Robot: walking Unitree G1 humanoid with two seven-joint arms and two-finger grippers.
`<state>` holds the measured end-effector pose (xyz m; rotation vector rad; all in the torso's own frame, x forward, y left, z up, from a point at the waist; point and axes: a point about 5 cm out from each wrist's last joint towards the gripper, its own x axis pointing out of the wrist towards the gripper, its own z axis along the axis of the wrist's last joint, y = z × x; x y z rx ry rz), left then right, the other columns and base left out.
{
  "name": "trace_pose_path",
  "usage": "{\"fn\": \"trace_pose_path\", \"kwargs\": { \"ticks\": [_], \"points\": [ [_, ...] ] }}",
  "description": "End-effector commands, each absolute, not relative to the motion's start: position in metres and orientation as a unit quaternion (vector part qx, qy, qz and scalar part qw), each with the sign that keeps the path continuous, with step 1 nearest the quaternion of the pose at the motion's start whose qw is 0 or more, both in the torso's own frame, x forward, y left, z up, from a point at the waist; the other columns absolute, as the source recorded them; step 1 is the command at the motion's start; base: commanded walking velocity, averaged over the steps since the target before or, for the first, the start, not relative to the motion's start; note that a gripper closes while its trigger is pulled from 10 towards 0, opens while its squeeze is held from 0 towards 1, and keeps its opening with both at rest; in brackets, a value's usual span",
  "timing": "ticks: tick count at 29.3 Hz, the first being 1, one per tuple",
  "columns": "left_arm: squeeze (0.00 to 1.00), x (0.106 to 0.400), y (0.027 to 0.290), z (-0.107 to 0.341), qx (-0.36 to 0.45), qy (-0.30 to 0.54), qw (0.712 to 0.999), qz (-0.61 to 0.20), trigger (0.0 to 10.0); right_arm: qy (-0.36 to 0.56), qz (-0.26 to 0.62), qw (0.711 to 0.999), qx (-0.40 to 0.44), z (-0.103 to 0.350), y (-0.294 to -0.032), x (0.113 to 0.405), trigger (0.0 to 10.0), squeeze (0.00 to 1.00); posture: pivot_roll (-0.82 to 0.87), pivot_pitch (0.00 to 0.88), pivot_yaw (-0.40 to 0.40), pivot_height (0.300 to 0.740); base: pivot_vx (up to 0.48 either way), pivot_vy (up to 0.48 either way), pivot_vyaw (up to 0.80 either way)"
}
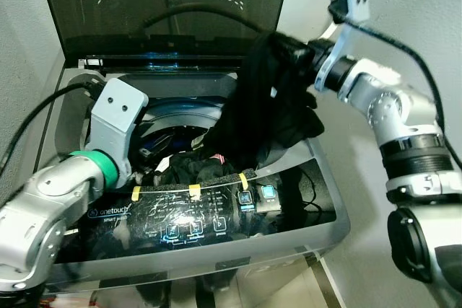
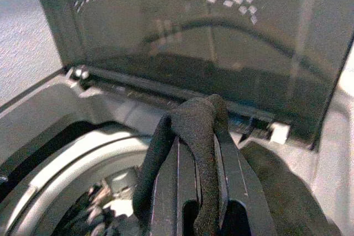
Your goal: Clothes washing
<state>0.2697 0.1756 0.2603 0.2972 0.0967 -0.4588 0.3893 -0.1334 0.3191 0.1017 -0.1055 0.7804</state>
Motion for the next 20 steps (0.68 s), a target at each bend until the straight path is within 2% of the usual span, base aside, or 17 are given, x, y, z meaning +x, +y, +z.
{"fn": "trace_pose_path", "kwargs": {
  "ticks": [1,2,3,4,5,6,7,8,9,11,12,18,19,20],
  "points": [
    [0.0,0.265,0.173,0.264,0.145,0.05,0.959,-0.24,10.0,-0.036,0.395,0.917,0.037,0.314,-0.13,0.386,10.0,0.0,0.1,0.012,-0.038,0.74,0.0,0.0,0.0],
    [0.0,0.264,0.173,0.266,0.144,0.055,0.957,-0.245,10.0,-0.023,0.405,0.913,0.027,0.31,-0.128,0.384,10.0,0.0,0.1,0.011,-0.038,0.74,0.0,0.0,0.0],
    [0.0,0.262,0.171,0.266,0.14,0.058,0.955,-0.253,10.0,-0.018,0.435,0.9,0.019,0.307,-0.124,0.379,10.0,0.44,0.1,0.011,-0.038,0.74,0.0,0.0,0.0],
    [0.0,0.262,0.171,0.266,0.14,0.058,0.955,-0.253,10.0,-0.018,0.435,0.9,0.019,0.307,-0.124,0.379,10.0,0.44,0.1,0.011,-0.038,0.74,0.0,0.0,0.0],
    [0.0,0.258,0.167,0.271,0.135,0.058,0.953,-0.267,10.0,-0.076,0.511,0.842,0.154,0.339,-0.115,0.362,10.0,0.76,0.11,0.013,-0.045,0.74,0.0,0.0,0.0],
    [0.0,0.257,0.167,0.273,0.131,0.057,0.953,-0.268,10.0,-0.116,0.528,0.812,0.221,0.359,-0.119,0.357,10.0,0.7,0.12,0.013,-0.049,0.74,0.0,0.0,0.0],
    [0.0,0.257,0.167,0.275,0.128,0.057,0.953,-0.268,10.0,-0.139,0.528,0.796,0.26,0.371,-0.123,0.356,10.0,0.69,0.12,0.013,-0.049,0.74,0.0,0.0,0.0],
    [0.0,0.257,0.167,0.275,0.128,0.057,0.953,-0.268,10.0,-0.139,0.528,0.796,0.26,0.371,-0.123,0.356,10.0,0.69,0.12,0.013,-0.049,0.74,0.0,0.0,0.0],
    [0.0,0.256,0.167,0.275,0.127,0.06,0.953,-0.269,10.0,-0.145,0.518,0.798,0.27,0.375,-0.127,0.359,10.0,0.77,0.12,0.01,-0.049,0.74,0.0,0.0,0.0],
    [0.0,0.256,0.167,0.275,0.127,0.063,0.953,-0.269,10.0,-0.144,0.509,0.805,0.267,0.375,-0.129,0.362,10.0,0.77,0.12,0.01,-0.049,0.74,0.0,0.0,0.0],
    [0.0,0.255,0.166,0.275,0.127,0.065,0.952,-0.27,10.0,-0.132,0.505,0.813,0.256,0.372,-0.129,0.364,10.0,1.0,0.12,0.01,-0.05,0.74,0.0,0.0,0.0],
    [0.0,0.254,0.166,0.275,0.128,0.077,0.951,-0.271,10.0,-0.112,0.499,0.829,0.225,0.359,-0.124,0.366,10.0,1.0,0.12,0.008,-0.05,0.74,0.0,0.0,0.0],
    [0.0,0.254,0.166,0.275,0.128,0.078,0.951,-0.27,10.0,-0.108,0.49,0.839,0.209,0.356,-0.124,0.367,10.0,0.0,0.12,0.008,-0.05,0.74,0.0,0.0,0.0],
    [0.0,0.254,0.167,0.276,0.128,0.08,0.951,-0.27,10.0,-0.103,0.484,0.845,0.2,0.353,-0.123,0.367,10.0,0.0,0.12,0.006,-0.049,0.74,0.0,0.0,0.0]
  ]
}}
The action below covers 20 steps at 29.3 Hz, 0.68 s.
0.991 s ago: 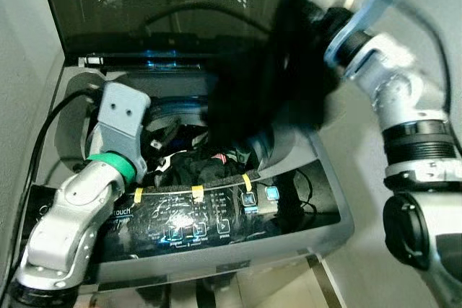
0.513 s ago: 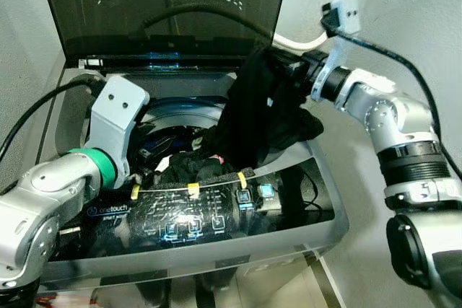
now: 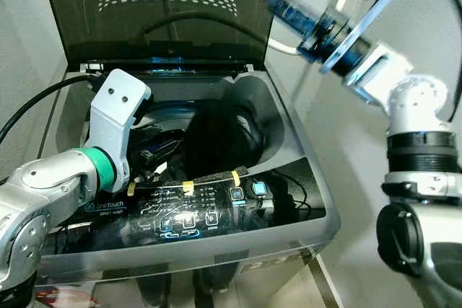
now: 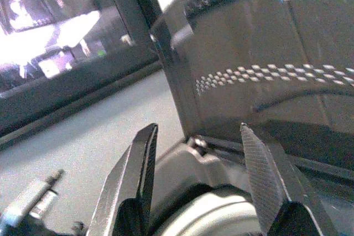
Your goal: Clothes washing
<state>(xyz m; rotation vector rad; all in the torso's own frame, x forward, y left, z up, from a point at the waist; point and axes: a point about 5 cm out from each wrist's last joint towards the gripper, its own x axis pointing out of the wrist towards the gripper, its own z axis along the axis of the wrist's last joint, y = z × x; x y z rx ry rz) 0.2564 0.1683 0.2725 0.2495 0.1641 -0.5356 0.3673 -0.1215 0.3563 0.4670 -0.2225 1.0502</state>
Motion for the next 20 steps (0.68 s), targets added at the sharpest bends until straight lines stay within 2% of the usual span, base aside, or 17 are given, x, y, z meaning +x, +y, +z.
{"fn": "trace_pose_path", "kwargs": {
  "ticks": [1,7,8,9,11,12,13,14,16,17,18,19,20],
  "points": [
    [0.0,0.255,0.167,0.276,0.129,0.08,0.951,-0.269,10.0,-0.1,0.478,0.852,0.192,0.351,-0.123,0.368,10.0,0.0,0.12,0.006,-0.048,0.74,0.0,0.0,0.0],
    [0.0,0.255,0.165,0.277,0.128,0.083,0.951,-0.27,10.0,-0.099,0.46,0.865,0.174,0.351,-0.126,0.37,10.0,0.0,0.12,0.002,-0.045,0.74,0.0,0.0,0.0],
    [0.0,0.255,0.165,0.277,0.13,0.082,0.951,-0.27,10.0,-0.109,0.436,0.879,0.161,0.351,-0.13,0.372,10.0,0.0,0.12,0.001,-0.043,0.74,0.0,0.0,0.0],
    [0.0,0.255,0.165,0.277,0.13,0.082,0.951,-0.27,10.0,-0.109,0.436,0.879,0.161,0.351,-0.13,0.372,10.0,0.0,0.12,0.001,-0.043,0.74,0.0,0.0,0.0],
    [0.0,0.259,0.164,0.278,0.124,0.067,0.955,-0.262,10.0,-0.122,0.353,0.92,0.119,0.344,-0.143,0.382,10.0,0.0,0.11,0.004,-0.041,0.74,0.0,0.0,0.0],
    [0.0,0.259,0.164,0.278,0.124,0.067,0.955,-0.262,10.0,-0.122,0.353,0.92,0.119,0.344,-0.143,0.382,10.0,0.0,0.11,0.004,-0.041,0.74,0.0,0.0,0.0],
    [0.0,0.267,0.16,0.282,0.104,0.025,0.963,-0.248,10.0,-0.131,0.295,0.939,0.115,0.335,-0.15,0.387,10.0,0.0,0.11,0.004,-0.037,0.74,0.0,0.0,0.0],
    [0.0,0.267,0.16,0.282,0.104,0.025,0.963,-0.248,10.0,-0.131,0.295,0.939,0.115,0.335,-0.15,0.387,10.0,0.0,0.11,0.004,-0.037,0.74,0.0,0.0,0.0],
    [0.0,0.279,0.148,0.29,0.078,-0.07,0.967,-0.233,10.0,-0.131,0.226,0.955,0.14,0.315,-0.154,0.389,10.0,0.0,0.11,0.006,-0.034,0.74,0.0,0.0,0.0],
    [0.0,0.279,0.148,0.29,0.078,-0.07,0.967,-0.233,10.0,-0.131,0.226,0.955,0.14,0.315,-0.154,0.389,10.0,0.0,0.11,0.006,-0.034,0.74,0.0,0.0,0.0],
    [0.0,0.28,0.137,0.29,0.068,-0.098,0.961,-0.25,10.0,-0.138,0.196,0.962,0.127,0.3,-0.153,0.386,10.0,0.0,0.12,0.004,-0.012,0.74,0.0,0.0,0.0],
    [0.0,0.28,0.137,0.29,0.068,-0.098,0.961,-0.25,10.0,-0.138,0.196,0.962,0.127,0.3,-0.153,0.386,10.0,0.0,0.12,0.004,-0.012,0.74,0.0,0.0,0.0],
    [0.0,0.275,0.124,0.287,0.069,-0.116,0.945,-0.297,10.0,-0.139,0.167,0.969,0.115,0.287,-0.151,0.382,10.0,0.0,0.12,0.003,0.003,0.74,0.0,0.0,0.0]
  ]
}}
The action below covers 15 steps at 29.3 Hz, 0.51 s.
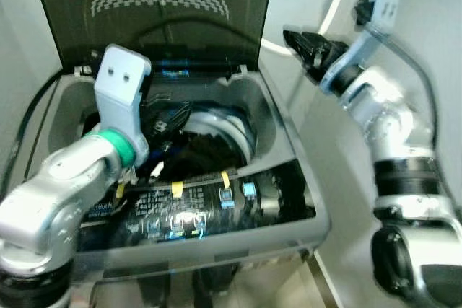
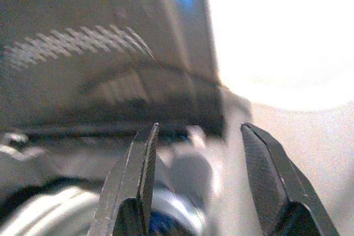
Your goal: Clothes washing
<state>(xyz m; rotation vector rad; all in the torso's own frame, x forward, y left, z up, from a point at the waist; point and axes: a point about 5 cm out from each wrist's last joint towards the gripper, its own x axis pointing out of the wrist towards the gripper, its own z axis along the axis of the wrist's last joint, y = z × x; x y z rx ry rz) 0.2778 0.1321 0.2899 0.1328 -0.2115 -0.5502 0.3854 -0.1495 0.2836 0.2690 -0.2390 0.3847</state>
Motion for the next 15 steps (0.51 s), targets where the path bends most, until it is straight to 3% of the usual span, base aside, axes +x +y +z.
{"fn": "trace_pose_path", "kwargs": {
  "ticks": [1,5,8,11,15],
  "points": [
    [0.0,0.27,0.117,0.283,0.064,-0.117,0.933,-0.335,10.0,-0.146,0.146,0.974,0.093,0.278,-0.15,0.378,10.0,0.0,0.12,0.007,0.015,0.74,0.0,0.0,0.0],
    [0.0,0.264,0.119,0.28,0.051,-0.116,0.924,-0.362,10.0,-0.155,0.134,0.975,0.09,0.266,-0.143,0.369,10.0,0.0,0.13,0.018,0.034,0.74,0.0,0.0,0.0],
    [0.0,0.29,0.156,0.271,0.075,-0.058,0.972,-0.213,10.0,-0.158,0.18,0.963,0.125,0.249,-0.124,0.355,10.0,0.0,0.14,0.021,0.037,0.74,0.0,0.0,0.0],
    [0.0,0.297,0.171,0.267,0.085,-0.047,0.983,-0.153,10.0,-0.155,0.186,0.962,0.127,0.244,-0.12,0.352,10.0,0.0,0.15,0.022,0.026,0.74,0.0,0.0,0.0],
    [0.0,0.299,0.194,0.271,0.029,-0.101,0.992,-0.07,10.0,-0.148,0.176,0.967,0.108,0.232,-0.116,0.35,10.0,0.0,0.15,0.021,-0.01,0.74,0.0,0.0,0.0]
  ]
}}
